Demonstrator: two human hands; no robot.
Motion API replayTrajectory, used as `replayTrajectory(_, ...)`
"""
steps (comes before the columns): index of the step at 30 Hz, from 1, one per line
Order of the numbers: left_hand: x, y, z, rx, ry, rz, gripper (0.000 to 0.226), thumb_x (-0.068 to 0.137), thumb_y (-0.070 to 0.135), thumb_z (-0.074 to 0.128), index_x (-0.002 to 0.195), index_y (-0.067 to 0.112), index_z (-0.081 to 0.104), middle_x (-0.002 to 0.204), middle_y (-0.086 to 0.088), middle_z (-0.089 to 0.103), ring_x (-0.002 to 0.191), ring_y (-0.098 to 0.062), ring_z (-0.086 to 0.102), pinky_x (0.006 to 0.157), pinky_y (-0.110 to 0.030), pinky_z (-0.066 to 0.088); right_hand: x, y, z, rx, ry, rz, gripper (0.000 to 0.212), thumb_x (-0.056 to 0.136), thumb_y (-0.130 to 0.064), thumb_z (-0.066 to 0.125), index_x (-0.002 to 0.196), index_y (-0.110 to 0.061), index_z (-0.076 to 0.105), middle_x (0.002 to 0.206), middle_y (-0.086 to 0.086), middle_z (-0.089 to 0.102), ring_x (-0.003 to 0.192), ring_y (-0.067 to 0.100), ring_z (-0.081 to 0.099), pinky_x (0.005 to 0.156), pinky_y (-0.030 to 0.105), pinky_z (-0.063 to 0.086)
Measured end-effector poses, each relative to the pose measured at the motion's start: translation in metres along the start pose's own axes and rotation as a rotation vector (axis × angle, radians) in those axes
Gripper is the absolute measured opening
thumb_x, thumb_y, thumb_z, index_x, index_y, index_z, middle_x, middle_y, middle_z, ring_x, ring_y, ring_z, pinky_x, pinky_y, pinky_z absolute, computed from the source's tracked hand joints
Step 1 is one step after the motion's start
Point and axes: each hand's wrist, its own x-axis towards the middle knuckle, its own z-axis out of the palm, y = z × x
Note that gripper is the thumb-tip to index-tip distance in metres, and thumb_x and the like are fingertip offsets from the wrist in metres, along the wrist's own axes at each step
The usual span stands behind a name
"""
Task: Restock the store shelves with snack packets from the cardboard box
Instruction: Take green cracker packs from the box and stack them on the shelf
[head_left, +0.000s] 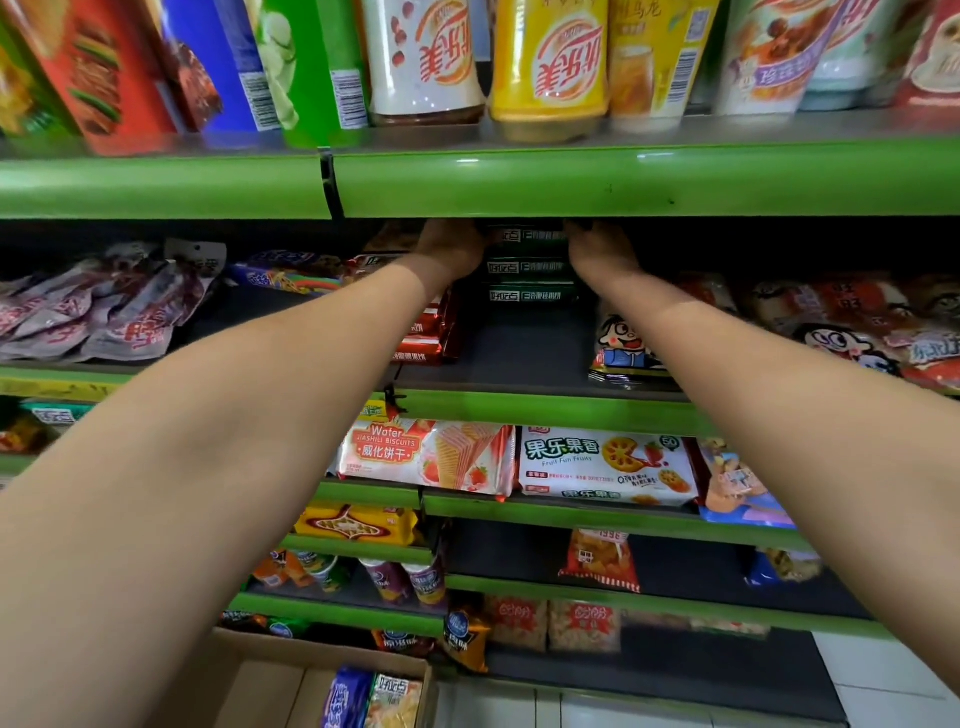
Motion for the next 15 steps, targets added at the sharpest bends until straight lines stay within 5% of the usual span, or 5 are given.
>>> replayTrajectory(5, 0.000, -0.003, -0.004, -0.010, -0.025, 0.043, 0.058, 0.105, 0.043, 0.046, 0.154, 0.013, 0.036, 0.162, -0.011, 0.033, 0.148, -0.029, 0.028, 0.113, -0.031, 0.019, 0.006, 0.001, -0.004, -0.024, -0.005, -0.053, 0.061, 0.106, -0.045, 0.037, 0.156, -0.012, 0.028, 0.164, 0.012, 0.024, 0.149, 0.028, 0.027, 0.113, 0.024, 0.022)
replayTrajectory(10, 0.003, -0.018, -0.006, -0.091, -0.056, 0.109, 0.056, 0.101, 0.038, 0.056, 0.149, 0.012, 0.044, 0.156, -0.009, 0.043, 0.144, -0.026, 0.037, 0.116, -0.029, 0.026, 0.001, 0.023, -0.007, -0.044, -0.082, -0.141, 0.062, 0.099, -0.051, 0.052, 0.149, -0.014, 0.043, 0.154, 0.009, 0.044, 0.139, 0.027, 0.043, 0.099, 0.022, 0.030)
replayTrajectory(15, 0.001, -0.015, -0.003, -0.023, -0.031, 0.092, 0.055, 0.105, 0.040, 0.047, 0.153, 0.014, 0.038, 0.162, -0.009, 0.033, 0.149, -0.026, 0.028, 0.114, -0.025, 0.019, 0.002, 0.014, -0.006, -0.083, -0.056, -0.093, 0.061, 0.103, -0.047, 0.047, 0.151, -0.010, 0.039, 0.157, 0.013, 0.039, 0.143, 0.030, 0.038, 0.110, 0.029, 0.031)
